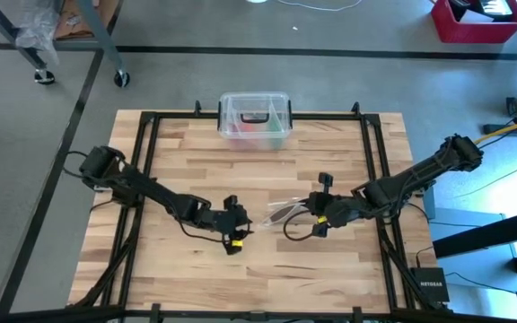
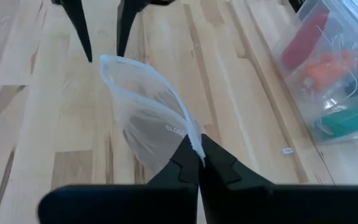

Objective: Roll bandage
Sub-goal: Close the transparent zip bag

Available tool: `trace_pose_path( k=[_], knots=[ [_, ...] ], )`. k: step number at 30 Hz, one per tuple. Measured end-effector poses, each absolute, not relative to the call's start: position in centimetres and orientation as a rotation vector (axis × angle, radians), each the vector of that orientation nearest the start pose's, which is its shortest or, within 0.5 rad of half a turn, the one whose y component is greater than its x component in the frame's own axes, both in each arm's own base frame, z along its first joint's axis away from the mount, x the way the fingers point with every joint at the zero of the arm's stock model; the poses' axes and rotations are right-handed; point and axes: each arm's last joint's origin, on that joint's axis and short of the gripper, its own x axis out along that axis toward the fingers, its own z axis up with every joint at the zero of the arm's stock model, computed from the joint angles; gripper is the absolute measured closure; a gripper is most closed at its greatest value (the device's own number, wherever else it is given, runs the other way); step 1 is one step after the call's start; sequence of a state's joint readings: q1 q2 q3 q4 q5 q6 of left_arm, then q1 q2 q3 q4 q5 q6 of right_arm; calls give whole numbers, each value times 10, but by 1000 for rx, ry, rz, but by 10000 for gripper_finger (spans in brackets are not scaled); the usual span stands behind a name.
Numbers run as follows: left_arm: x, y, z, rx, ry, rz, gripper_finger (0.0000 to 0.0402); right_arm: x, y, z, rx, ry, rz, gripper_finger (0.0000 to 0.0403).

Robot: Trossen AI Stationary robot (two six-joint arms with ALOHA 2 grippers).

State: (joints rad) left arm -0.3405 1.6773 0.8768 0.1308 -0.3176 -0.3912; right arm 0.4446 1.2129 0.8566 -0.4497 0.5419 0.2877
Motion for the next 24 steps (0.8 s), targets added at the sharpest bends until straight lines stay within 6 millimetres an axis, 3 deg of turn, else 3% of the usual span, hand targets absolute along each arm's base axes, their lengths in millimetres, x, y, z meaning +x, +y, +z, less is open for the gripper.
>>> trace_pose_path(
  k=[6,24],
  knots=[
    [326,-105,177,-190,550,100,254,225,91,255,-107,686,-192,402],
    [325,-100,174,-192,583,138,257,225,91,255,-105,683,-198,399]
  ],
)
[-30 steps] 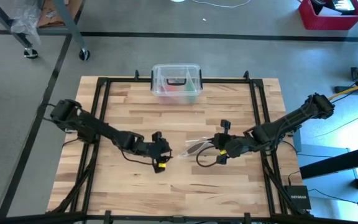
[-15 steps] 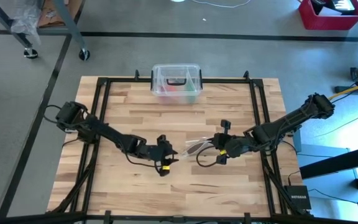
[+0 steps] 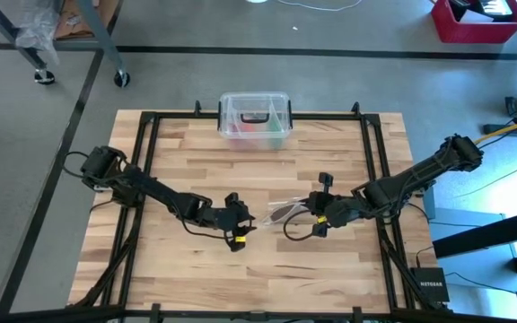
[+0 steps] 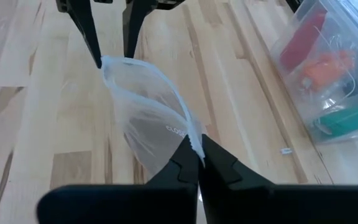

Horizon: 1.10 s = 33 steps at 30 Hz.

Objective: Roll bandage
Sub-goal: Close the transparent zip bag

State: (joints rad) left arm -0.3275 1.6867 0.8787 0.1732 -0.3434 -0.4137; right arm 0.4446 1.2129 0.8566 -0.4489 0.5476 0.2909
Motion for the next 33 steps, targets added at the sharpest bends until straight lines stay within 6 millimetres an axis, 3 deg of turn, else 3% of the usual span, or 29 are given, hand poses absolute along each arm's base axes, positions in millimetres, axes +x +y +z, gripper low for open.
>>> trace_pose_path(
  k=[8,16,23,28,33],
  knots=[
    [325,-100,174,-191,582,142,302,225,91,255,-103,679,-197,400],
    [325,-98,174,-111,561,195,394,225,91,255,-102,679,-197,400],
    [321,-95,179,-3,581,223,400,225,91,255,-94,683,-181,388],
    [310,-90,218,107,610,253,401,225,91,257,-80,691,-181,365],
    [294,-84,262,220,652,220,401,227,93,285,-57,686,-148,299]
  ],
)
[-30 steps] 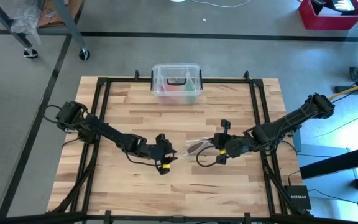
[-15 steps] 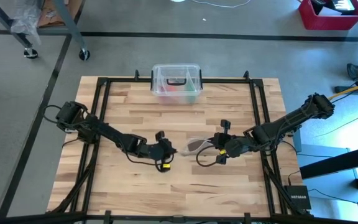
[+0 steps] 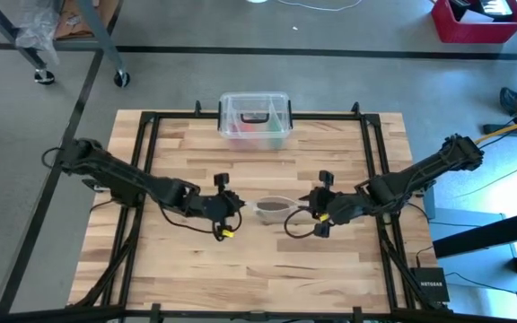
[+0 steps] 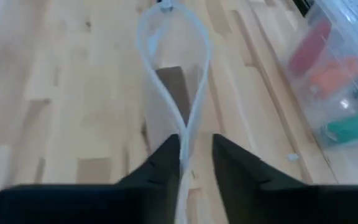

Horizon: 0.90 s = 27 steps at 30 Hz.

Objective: Roll bandage
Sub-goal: Close the transparent zip bag

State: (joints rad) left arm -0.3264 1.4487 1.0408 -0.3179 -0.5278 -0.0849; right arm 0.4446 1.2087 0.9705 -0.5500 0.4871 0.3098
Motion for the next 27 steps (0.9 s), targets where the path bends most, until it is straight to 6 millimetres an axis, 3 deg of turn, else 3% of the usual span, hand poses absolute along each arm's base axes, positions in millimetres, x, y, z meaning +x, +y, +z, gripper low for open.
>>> trace_pose_path(
  k=[5,10,17,27],
  knots=[
    [282,-78,290,193,660,141,401,230,96,318,-57,623,-85,234],
    [275,-76,290,125,707,159,401,233,96,329,-66,567,-88,206],
    [274,-77,284,103,751,176,401,260,109,314,-178,484,-59,203],
    [276,-79,285,113,729,159,401,340,91,281,-173,375,-91,203]
  ],
)
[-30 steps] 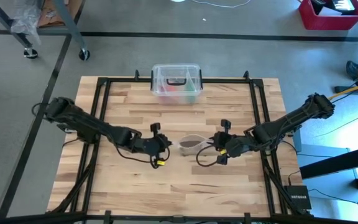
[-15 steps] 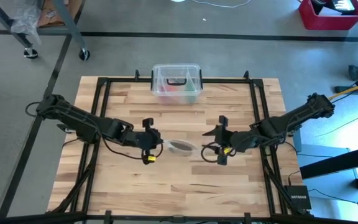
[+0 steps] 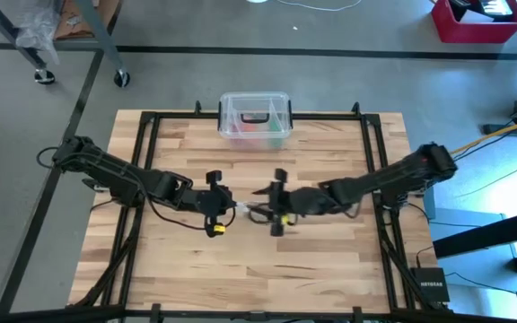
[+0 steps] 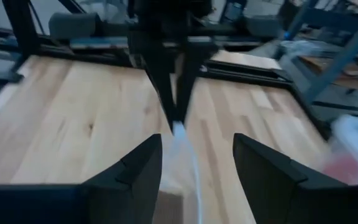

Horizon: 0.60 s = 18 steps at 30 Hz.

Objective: Roll bandage
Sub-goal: Close the transparent zip bag

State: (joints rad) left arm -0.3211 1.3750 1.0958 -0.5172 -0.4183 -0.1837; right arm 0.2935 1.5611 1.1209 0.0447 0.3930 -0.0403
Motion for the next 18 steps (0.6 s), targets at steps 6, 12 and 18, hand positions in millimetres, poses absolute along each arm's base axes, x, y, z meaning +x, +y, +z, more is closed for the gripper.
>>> trace_pose_path(
  k=[6,12,18],
  knots=[
    [276,-80,285,112,726,157,402,374,80,275,-158,394,-51,203],
    [276,-80,285,102,726,162,402,388,74,260,-137,470,-45,231],
    [276,-80,286,100,723,162,401,389,75,256,-139,489,-33,270]
  ],
)
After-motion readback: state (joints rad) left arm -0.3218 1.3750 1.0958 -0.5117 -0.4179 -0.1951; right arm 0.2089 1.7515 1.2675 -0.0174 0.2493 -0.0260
